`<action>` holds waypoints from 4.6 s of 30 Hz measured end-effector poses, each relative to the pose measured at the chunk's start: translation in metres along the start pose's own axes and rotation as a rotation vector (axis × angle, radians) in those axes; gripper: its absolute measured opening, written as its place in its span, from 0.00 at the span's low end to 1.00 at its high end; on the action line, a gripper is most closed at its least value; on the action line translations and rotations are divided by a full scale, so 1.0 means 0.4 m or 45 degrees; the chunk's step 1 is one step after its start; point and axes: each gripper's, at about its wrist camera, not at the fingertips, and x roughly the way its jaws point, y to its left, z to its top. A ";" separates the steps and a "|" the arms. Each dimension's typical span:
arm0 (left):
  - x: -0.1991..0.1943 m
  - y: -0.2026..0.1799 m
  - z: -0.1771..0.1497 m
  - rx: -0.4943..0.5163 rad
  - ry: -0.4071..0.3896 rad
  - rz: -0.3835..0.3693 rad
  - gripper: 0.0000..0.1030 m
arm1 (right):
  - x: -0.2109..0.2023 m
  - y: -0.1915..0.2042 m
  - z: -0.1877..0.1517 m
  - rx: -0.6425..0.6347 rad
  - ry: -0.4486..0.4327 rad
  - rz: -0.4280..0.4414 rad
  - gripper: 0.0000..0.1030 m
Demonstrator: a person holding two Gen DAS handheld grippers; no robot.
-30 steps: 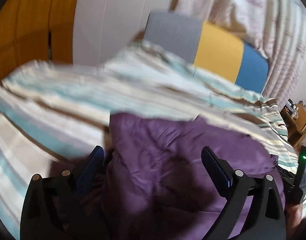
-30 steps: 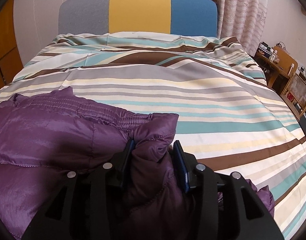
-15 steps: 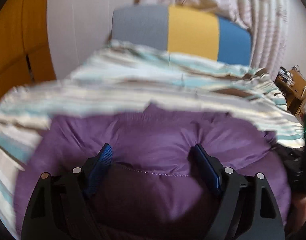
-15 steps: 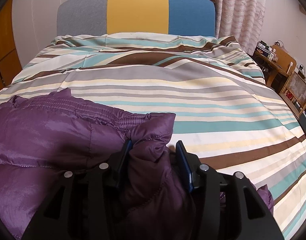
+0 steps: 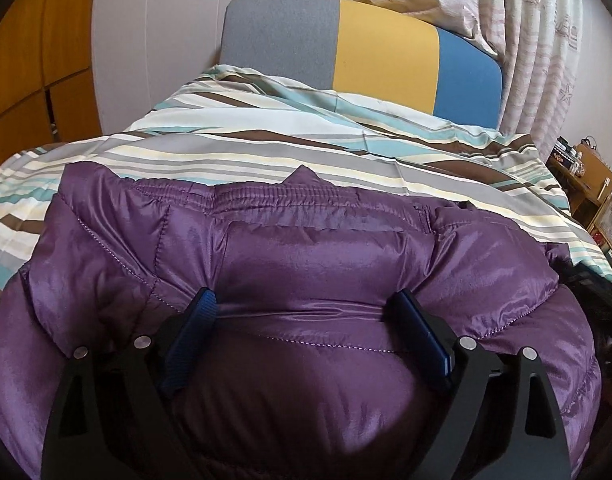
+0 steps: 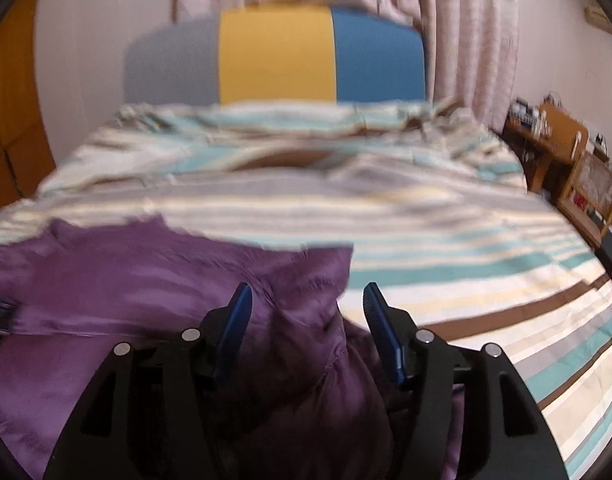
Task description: Fold large clothes
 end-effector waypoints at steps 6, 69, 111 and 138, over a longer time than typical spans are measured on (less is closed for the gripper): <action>-0.001 0.001 0.001 -0.001 -0.001 -0.001 0.87 | -0.140 0.056 0.006 -0.045 -0.091 0.121 0.56; -0.148 0.193 -0.074 -0.028 0.009 0.123 0.97 | -0.045 0.095 -0.070 0.153 0.029 0.123 0.73; -0.397 0.304 -0.322 -0.414 0.020 -0.124 0.97 | -0.174 0.112 -0.107 0.035 0.131 0.219 0.84; -0.438 0.277 -0.352 -0.597 0.005 -0.318 0.81 | -0.365 0.216 -0.238 -0.166 0.100 0.542 0.19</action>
